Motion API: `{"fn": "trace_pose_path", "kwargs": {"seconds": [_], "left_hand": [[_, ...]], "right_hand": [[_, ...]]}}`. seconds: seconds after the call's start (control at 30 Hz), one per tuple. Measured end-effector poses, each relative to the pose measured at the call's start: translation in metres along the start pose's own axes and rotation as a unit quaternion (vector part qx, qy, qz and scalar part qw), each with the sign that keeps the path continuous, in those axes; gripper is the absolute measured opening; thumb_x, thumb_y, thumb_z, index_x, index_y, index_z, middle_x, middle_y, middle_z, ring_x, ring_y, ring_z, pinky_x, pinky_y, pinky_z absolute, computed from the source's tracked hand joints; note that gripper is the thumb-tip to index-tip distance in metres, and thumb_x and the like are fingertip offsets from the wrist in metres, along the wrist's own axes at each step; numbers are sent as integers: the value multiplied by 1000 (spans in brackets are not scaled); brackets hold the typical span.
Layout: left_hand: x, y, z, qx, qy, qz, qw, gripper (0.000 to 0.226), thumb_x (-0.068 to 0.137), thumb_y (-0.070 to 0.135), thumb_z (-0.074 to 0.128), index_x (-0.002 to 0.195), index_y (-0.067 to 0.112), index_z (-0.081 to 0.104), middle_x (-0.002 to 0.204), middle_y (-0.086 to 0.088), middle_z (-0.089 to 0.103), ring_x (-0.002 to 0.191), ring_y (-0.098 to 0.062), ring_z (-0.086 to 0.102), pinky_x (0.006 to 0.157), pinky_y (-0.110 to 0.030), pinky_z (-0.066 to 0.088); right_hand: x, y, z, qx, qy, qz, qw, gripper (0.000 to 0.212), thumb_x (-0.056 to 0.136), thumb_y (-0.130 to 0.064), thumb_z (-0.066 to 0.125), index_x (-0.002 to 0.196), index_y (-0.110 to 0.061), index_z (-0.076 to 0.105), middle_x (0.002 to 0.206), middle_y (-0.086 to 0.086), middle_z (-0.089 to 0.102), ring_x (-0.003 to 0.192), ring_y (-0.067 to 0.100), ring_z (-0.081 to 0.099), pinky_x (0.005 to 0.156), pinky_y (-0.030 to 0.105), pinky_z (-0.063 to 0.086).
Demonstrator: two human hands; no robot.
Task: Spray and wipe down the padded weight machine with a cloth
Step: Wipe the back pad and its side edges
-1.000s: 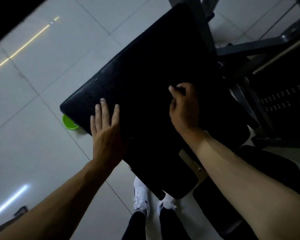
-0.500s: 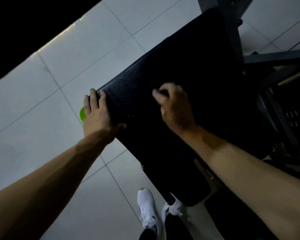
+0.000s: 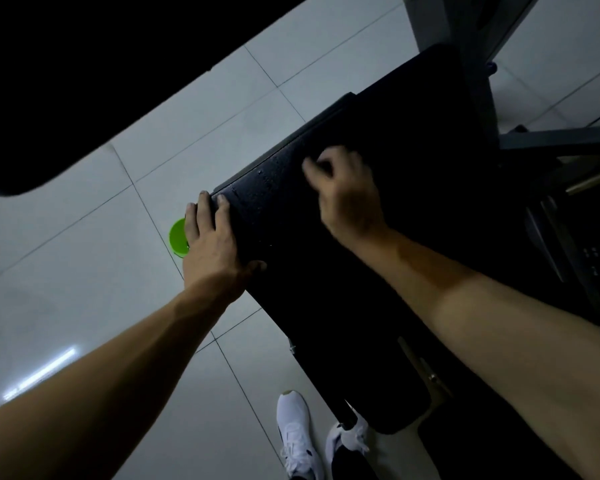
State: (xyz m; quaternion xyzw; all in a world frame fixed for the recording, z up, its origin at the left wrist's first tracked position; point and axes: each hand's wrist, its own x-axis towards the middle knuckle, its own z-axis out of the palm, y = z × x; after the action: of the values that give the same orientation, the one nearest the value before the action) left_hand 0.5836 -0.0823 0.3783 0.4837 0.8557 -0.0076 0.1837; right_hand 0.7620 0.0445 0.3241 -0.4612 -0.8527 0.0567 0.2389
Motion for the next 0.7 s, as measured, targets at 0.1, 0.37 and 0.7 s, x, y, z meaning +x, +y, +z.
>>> {"fn": "trace_pose_path", "kwargs": {"seconds": [0.1, 0.37, 0.7], "left_hand": [[1, 0, 2, 4, -1, -1, 1000, 131, 70, 40, 92, 163, 22, 1, 170, 7, -16, 156, -20, -15, 116, -52, 35], [2, -3, 4, -2, 6, -1, 1000, 131, 69, 42, 92, 163, 23, 2, 170, 7, -15, 156, -19, -15, 116, -50, 37], [2, -2, 6, 2, 1, 1, 1000, 130, 71, 40, 90, 162, 24, -1, 169, 7, -21, 155, -20, -19, 115, -51, 38]], "right_hand": [[33, -5, -2, -19, 26, 193, 981, 49, 87, -9, 57, 133, -22, 65, 127, 8, 57, 109, 32, 55, 88, 44, 49], [6, -92, 11, 45, -128, -27, 990, 43, 91, -21, 52, 132, -19, 63, 121, 11, 55, 103, 35, 51, 79, 43, 38], [56, -55, 9, 35, 4, 226, 974, 36, 86, -12, 59, 117, -28, 70, 122, 5, 54, 109, 30, 52, 91, 42, 47]]}}
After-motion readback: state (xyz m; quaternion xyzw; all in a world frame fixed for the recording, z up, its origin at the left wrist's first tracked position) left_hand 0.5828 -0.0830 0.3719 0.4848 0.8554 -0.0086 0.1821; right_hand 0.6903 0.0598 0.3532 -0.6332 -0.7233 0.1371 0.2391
